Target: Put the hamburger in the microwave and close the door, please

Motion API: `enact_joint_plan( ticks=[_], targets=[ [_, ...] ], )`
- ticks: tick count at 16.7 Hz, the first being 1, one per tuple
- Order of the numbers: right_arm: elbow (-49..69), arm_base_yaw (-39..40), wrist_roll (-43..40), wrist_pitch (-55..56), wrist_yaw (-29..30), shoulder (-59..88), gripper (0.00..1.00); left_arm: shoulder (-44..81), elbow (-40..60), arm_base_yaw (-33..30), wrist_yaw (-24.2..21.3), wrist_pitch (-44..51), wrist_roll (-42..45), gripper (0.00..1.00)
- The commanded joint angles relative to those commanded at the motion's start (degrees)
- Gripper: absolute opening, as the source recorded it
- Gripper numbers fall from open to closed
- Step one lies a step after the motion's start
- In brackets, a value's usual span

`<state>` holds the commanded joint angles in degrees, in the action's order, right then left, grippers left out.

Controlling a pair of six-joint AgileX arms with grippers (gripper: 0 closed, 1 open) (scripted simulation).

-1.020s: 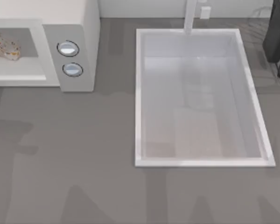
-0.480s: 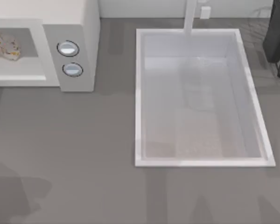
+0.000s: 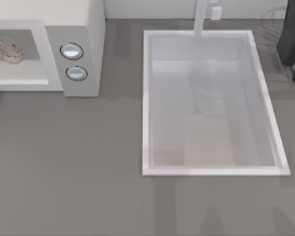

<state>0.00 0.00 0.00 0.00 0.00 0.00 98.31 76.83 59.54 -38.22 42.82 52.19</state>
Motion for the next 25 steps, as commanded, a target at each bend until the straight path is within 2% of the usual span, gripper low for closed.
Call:
enact_joint_plan(
  ticks=[7,15,21,25],
  targets=[
    [0.0,0.0,0.0,0.0,0.0,0.0,1.0,0.71,-1.94,-0.15,0.17,-2.37,0.0,0.0],
    [0.0,0.0,0.0,0.0,0.0,0.0,1.0,6.76,-14.44,0.13,-0.12,-21.33,0.28,0.0],
    [0.0,0.0,0.0,0.0,0.0,0.0,1.0,6.75,-15.37,-0.24,-0.1,-22.22,0.11,0.0],
    [0.0,0.0,0.0,0.0,0.0,0.0,1.0,0.9,-21.7,-4.26,1.73,-25.74,-4.11,0.0]
  ],
)
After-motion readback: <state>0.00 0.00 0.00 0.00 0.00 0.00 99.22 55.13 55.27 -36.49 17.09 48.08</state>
